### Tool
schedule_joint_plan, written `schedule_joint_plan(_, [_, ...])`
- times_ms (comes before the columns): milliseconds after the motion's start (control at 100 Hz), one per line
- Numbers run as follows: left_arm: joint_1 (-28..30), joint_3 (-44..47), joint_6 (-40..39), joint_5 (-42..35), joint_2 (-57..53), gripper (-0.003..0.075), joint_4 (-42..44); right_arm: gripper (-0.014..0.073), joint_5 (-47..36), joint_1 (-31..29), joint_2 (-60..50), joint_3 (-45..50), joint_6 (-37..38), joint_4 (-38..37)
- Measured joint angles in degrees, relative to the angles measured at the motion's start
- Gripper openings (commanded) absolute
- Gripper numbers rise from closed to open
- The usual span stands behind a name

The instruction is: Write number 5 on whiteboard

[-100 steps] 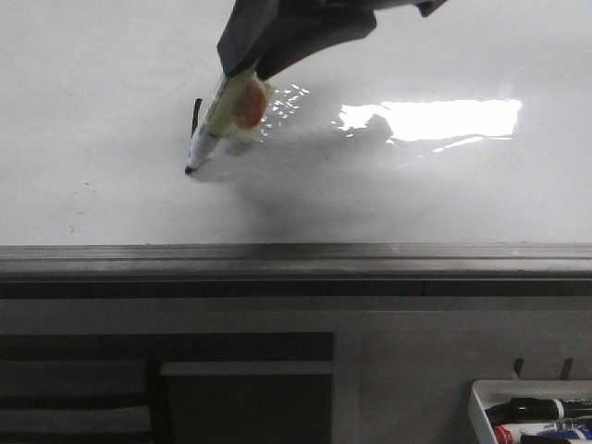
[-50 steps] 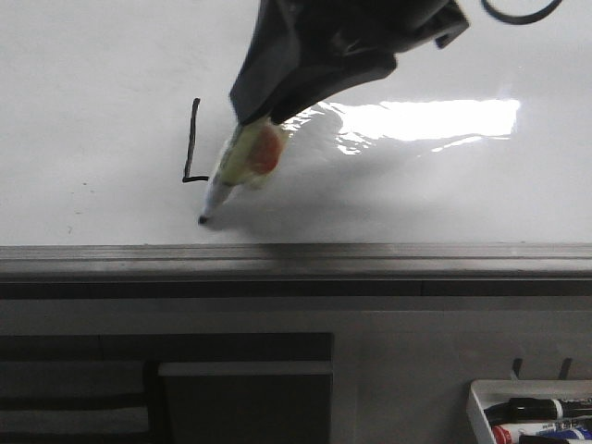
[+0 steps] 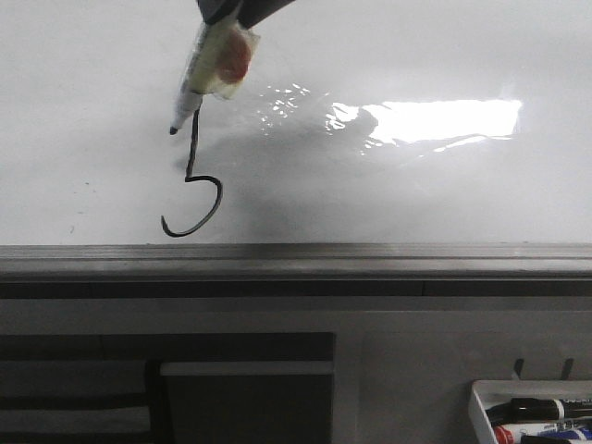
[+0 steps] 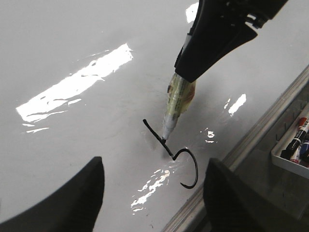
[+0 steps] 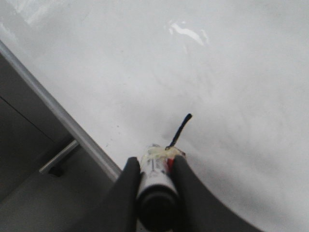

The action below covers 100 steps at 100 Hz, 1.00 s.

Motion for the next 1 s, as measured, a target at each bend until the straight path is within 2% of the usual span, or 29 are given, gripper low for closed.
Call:
schedule_joint_plan(180, [0.0, 0.0, 0.0, 0.0, 0.0, 0.0405, -0.27, -0.0058, -3.35, -1.29, 0.0, 0.0, 0.0, -0.14])
schedule_joint_plan(640, [0.0, 0.0, 0.0, 0.42, 0.0, 0.0405, -1.51, -0.0058, -4.86, -3.0, 1.89, 0.0, 0.0, 0.47])
schedule_joint_plan(1000, [0.0, 0.0, 0.0, 0.42, 0.0, 0.0405, -1.51, -0.0058, -1.1, -6.6, 0.41, -0.12, 0.21, 2.63])
